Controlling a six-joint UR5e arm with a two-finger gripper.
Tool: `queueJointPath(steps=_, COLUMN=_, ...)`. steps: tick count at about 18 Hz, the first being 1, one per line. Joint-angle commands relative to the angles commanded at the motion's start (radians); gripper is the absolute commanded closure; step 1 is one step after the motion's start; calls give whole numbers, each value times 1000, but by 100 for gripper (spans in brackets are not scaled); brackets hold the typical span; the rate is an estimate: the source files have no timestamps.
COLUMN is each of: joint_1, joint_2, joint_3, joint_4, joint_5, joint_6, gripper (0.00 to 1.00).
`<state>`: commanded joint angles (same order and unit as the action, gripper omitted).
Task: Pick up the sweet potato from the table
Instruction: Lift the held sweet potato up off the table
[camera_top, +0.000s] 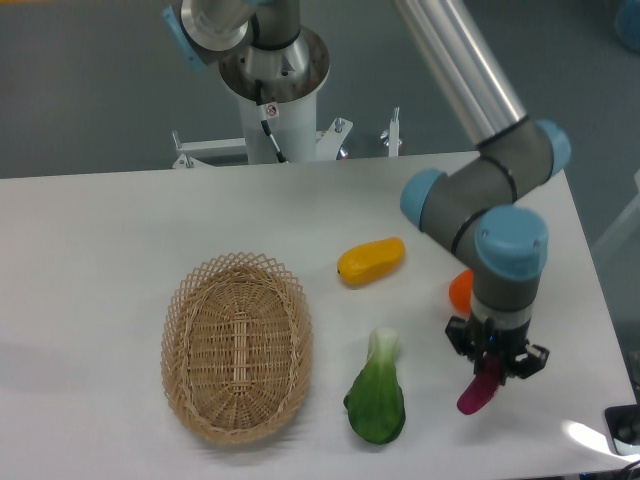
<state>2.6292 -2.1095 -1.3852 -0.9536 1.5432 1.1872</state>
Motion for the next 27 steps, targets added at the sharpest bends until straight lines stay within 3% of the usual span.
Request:
queueJointPath(steps=4, joint_1=28, joint_2=95, joint_3=0, joint_4=-178, joint_5=-2, joint_6=86, gripper=70)
queueJointPath(steps=8, joint_1=75, joint_2=158, joint_3=-2, joint_4=-299, joint_5=2, joint_6=170, gripper=70)
queueJointPath(steps=11, joint_1=110, joint_2=192, joint_3=0, joint_4=-359, joint_5=0, joint_6=253, gripper=70)
queueJointPath(steps=16, joint_1=127, joint_2=212, joint_3=0, joint_4=-370, joint_5=8, joint_6=324, gripper=70)
queueJointPath(steps=27, joint_1=143, joint_2=213, joint_3=5, joint_4=-367, joint_5=-5, joint_6=331, gripper=70)
